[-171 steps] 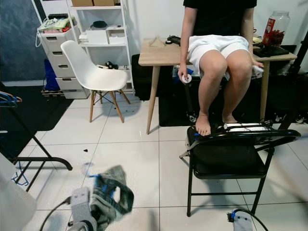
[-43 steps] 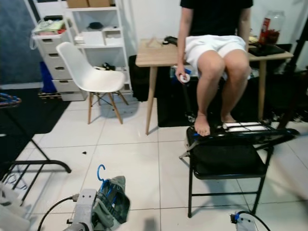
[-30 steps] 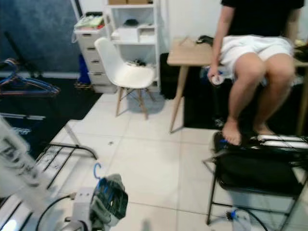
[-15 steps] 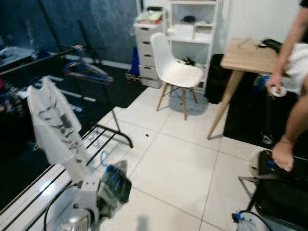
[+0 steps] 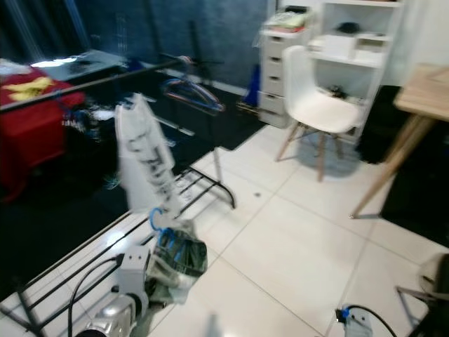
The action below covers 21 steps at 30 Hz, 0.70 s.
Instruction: Hang hanger
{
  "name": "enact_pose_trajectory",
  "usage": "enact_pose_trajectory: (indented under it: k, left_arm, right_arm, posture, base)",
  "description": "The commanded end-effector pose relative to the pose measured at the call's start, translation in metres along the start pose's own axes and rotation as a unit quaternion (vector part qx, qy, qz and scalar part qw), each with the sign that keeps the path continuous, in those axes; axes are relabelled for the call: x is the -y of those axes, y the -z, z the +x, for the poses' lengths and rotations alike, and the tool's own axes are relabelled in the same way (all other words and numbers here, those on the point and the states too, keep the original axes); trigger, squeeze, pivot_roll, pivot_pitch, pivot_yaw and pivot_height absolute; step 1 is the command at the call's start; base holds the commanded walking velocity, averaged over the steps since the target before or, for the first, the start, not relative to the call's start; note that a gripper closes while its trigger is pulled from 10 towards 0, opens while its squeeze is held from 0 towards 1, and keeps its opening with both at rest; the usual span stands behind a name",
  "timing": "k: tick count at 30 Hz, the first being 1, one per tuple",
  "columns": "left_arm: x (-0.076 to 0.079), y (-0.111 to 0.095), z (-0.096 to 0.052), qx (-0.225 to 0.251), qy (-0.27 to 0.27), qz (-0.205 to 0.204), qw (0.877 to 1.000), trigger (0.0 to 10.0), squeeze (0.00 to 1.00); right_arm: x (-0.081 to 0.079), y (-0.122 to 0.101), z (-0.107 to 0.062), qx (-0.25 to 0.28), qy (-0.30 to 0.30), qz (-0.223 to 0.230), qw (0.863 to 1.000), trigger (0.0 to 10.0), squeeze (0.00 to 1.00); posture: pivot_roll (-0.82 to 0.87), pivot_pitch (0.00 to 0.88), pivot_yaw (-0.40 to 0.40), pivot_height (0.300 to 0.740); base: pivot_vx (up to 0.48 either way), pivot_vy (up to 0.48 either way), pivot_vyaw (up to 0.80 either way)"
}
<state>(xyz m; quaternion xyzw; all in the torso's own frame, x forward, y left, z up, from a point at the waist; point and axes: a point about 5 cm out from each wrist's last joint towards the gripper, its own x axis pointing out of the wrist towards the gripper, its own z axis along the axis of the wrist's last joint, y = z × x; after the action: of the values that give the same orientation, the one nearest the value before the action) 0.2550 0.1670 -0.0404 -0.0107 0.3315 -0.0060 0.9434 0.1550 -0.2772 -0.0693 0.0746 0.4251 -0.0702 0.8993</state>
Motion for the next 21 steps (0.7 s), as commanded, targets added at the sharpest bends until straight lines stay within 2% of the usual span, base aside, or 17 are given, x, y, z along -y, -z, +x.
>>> enact_pose_trajectory:
  k: [1,11,14,20,21]
  left_arm:
    - [-0.001,0.000,0.000,-0.001,0.001,-0.004,1.000,10.0,0.00]
    - [-0.006,-0.001,-0.001,0.009,0.003,-0.022,1.000,10.0,0.00]
    - [-0.013,-0.015,0.001,0.033,-0.008,-0.022,0.999,10.0,0.00]
    - [-0.014,-0.039,0.005,0.077,-0.005,-0.020,0.997,10.0,0.00]
    - [-0.014,-0.050,0.006,0.098,0.002,-0.019,0.995,10.0,0.00]
  right_arm:
    - [-0.004,0.000,0.001,0.000,-0.007,-0.003,1.000,10.0,0.00]
    - [-0.003,0.000,0.001,0.001,-0.010,-0.001,1.000,10.0,0.00]
    - [-0.002,0.000,0.000,0.002,-0.012,-0.003,1.000,10.0,0.00]
    - [-0.002,-0.001,0.000,0.004,-0.012,-0.003,1.000,10.0,0.00]
    - [-0.001,-0.001,0.000,0.008,-0.012,-0.002,1.000,10.0,0.00]
  posture:
    - [0.15,0.000,0.015,0.740]
    - [0.15,0.000,0.010,0.740]
    - [0.15,0.000,0.006,0.740]
    - [0.15,0.000,0.004,0.740]
    - [0.15,0.000,0.003,0.740]
  base:
    - [0.000,0.000,0.80]
    - [0.000,0.000,0.80]
    - [0.000,0.000,0.80]
    - [0.000,0.000,0.80]
    - [0.000,0.000,0.80]
